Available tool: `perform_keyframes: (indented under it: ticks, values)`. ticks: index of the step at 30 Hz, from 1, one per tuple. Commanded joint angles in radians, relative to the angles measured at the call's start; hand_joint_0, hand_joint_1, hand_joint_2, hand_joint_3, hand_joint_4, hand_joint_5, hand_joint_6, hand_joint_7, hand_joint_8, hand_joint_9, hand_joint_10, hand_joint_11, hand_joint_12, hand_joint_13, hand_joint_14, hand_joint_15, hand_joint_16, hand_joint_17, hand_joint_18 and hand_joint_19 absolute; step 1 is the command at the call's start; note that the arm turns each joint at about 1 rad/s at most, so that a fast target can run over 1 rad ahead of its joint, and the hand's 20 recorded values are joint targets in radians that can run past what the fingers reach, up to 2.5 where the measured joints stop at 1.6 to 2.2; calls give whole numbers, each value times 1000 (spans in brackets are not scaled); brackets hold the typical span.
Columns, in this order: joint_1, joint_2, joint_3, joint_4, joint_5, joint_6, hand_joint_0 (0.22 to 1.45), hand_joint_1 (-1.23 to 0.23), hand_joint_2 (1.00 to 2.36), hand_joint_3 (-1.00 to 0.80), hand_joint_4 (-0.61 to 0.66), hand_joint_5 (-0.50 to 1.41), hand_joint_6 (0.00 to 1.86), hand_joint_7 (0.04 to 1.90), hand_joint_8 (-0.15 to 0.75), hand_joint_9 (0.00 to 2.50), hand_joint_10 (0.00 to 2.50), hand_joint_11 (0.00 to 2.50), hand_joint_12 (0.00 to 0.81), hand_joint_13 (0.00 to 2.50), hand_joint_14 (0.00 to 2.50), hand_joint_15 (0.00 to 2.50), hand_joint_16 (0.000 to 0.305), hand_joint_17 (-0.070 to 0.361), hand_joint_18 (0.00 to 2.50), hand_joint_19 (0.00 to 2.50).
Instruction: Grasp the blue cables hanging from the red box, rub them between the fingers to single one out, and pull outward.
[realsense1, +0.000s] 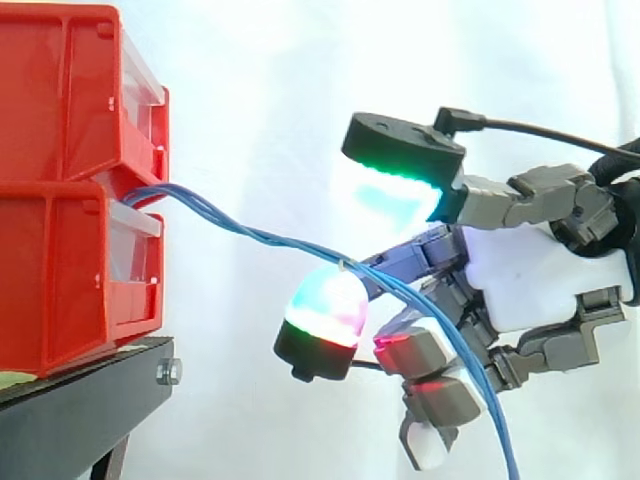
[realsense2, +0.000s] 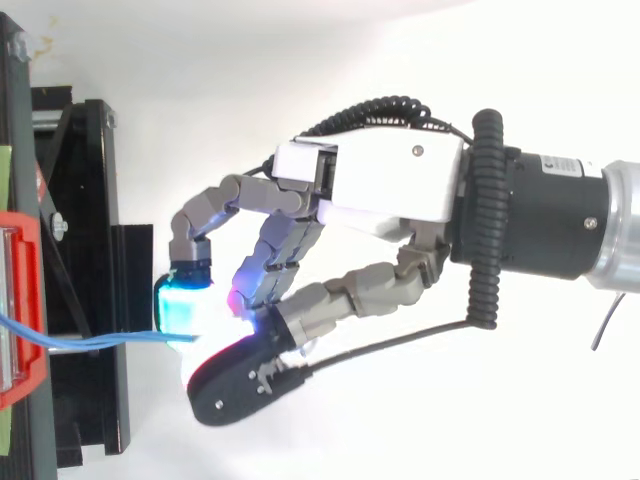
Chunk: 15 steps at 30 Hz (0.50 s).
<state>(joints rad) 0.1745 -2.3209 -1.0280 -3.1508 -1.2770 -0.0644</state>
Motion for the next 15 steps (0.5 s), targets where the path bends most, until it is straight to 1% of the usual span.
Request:
perform_keyframes:
  ticks: [1,4,6,10,13,15]
  values:
    - [3,0,0,-12,-1,2,525,-792,1000,-500,56,-197,811,972,255,1045,26,1113,374,989,32,996,55,123,645,745]
    - [8,0,0,-23,-1,2,565,-805,1000,-500,35,-197,837,967,245,1051,27,1122,363,985,33,1002,52,117,626,754]
    - [8,0,0,-28,-1,5,586,-796,1002,-482,31,-186,846,985,243,1080,27,1145,363,996,33,1010,51,114,621,758]
    - [8,0,0,-34,-2,11,603,-729,1010,-375,35,-173,862,1018,243,1167,27,1166,359,1038,34,1011,49,111,654,769]
    - [8,2,0,-41,-2,20,595,-698,1013,-329,32,-171,872,1051,250,1187,26,1173,363,1050,33,1019,49,111,663,778]
    - [8,0,5,-51,-4,26,595,-682,1016,-265,26,-171,884,1057,252,1194,25,1172,367,1051,32,1017,49,111,665,777]
